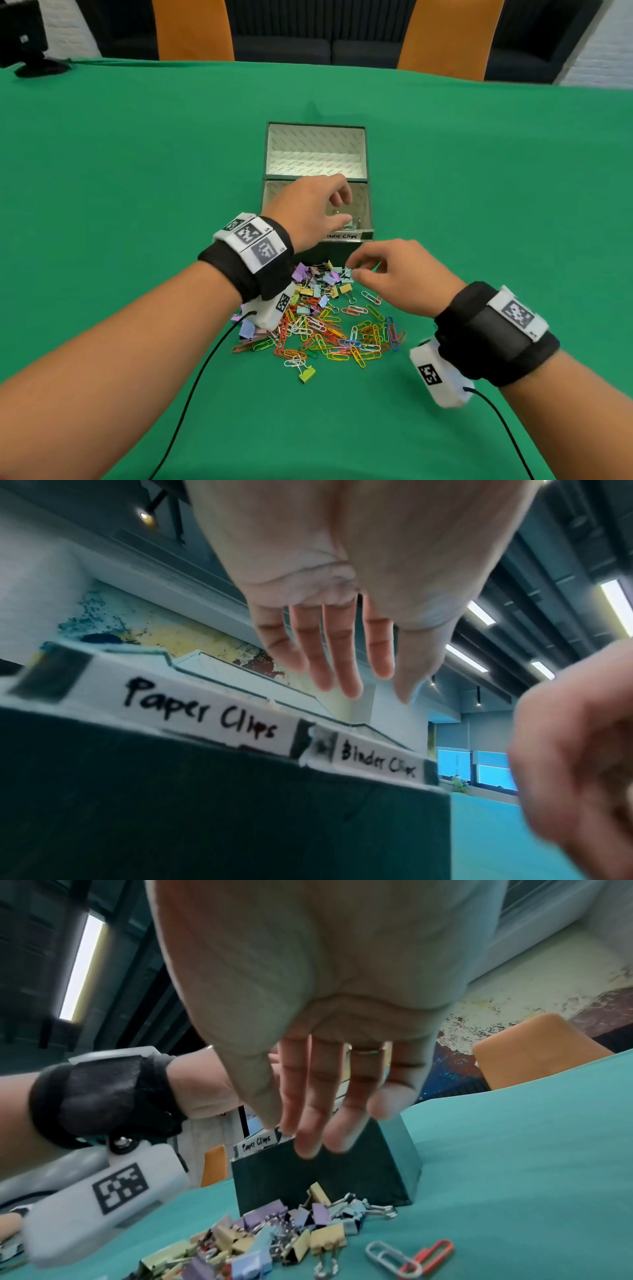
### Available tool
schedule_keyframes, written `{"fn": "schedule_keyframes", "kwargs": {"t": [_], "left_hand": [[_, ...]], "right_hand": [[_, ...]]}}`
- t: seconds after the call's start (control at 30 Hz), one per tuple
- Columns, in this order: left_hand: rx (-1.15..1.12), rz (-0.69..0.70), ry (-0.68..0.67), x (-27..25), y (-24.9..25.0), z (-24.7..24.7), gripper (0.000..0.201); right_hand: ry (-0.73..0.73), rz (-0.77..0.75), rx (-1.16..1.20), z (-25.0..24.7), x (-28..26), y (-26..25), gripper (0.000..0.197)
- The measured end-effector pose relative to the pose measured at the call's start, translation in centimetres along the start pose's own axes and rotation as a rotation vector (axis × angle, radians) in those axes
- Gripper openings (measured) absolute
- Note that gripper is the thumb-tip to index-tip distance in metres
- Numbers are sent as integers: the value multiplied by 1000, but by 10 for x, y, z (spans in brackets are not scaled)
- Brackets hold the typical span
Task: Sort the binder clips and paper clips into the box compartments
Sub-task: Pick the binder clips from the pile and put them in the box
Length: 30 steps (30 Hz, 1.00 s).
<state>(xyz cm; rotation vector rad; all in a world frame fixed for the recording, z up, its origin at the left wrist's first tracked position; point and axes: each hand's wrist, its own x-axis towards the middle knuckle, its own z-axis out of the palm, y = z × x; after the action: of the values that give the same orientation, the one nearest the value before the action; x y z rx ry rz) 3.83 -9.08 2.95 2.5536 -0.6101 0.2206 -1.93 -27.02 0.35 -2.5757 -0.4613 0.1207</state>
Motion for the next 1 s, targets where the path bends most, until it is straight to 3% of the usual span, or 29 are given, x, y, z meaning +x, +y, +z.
{"fn": "schedule_keyframes", "kwargs": {"t": [0.1, 0.23, 0.5, 0.73, 1.0], "left_hand": [[-16, 44, -22, -22, 2, -2, 11], [68, -41, -216, -56, -7, -1, 6], [230, -105, -478, -89, -24, 8, 25], [292, -57, -498, -86, -17, 13, 32], [228, -59, -467, -90, -14, 12, 30]], "right_hand": [[-126, 3, -131, 6, 5, -2, 17], [-168, 23, -225, 14, 13, -3, 20], [-265, 32, -354, 27, 16, -8, 32], [-251, 40, -337, 28, 6, -9, 7], [-157, 31, -106, 8, 5, -9, 8]]}}
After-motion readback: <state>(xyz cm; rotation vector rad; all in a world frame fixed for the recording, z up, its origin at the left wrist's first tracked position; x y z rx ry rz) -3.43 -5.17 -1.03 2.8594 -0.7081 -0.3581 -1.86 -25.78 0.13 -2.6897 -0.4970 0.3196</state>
